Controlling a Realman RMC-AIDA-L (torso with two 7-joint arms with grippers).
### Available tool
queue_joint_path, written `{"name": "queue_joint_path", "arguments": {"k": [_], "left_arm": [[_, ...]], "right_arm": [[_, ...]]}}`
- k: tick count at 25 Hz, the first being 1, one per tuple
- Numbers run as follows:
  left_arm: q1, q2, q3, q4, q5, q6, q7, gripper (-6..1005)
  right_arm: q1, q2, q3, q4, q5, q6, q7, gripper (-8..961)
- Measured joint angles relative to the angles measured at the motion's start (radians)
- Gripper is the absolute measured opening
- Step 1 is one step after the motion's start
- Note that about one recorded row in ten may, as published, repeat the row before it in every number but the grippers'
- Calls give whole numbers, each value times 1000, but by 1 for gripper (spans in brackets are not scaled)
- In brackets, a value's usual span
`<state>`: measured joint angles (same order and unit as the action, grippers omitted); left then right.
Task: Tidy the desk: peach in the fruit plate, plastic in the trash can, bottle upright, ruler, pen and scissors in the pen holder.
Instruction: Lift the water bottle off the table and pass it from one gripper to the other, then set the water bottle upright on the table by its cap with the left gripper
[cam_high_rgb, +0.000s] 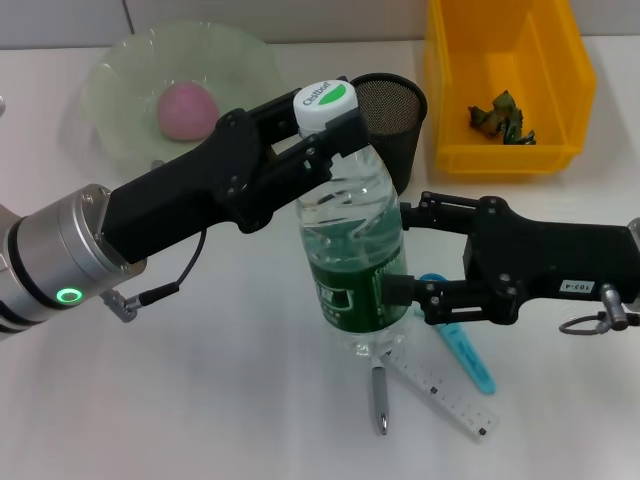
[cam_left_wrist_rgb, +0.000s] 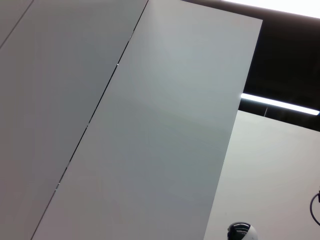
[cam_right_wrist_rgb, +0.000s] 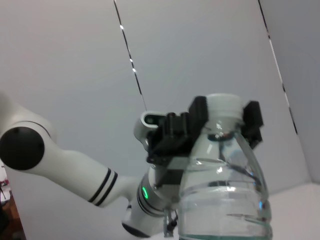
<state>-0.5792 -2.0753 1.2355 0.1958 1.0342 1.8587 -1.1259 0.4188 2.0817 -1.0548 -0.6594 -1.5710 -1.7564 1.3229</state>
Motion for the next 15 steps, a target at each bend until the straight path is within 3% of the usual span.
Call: {"name": "queue_joint_path", "arguments": {"k": [7,15], "left_arm": [[16,7,21,44,0,-17,13,434],[123,48,9,165,0,-130,165,434]], "right_arm": [[-72,0,12,-127,-16,15,93,829],[-153,-3,69,-142,-19,5,88,830]]}}
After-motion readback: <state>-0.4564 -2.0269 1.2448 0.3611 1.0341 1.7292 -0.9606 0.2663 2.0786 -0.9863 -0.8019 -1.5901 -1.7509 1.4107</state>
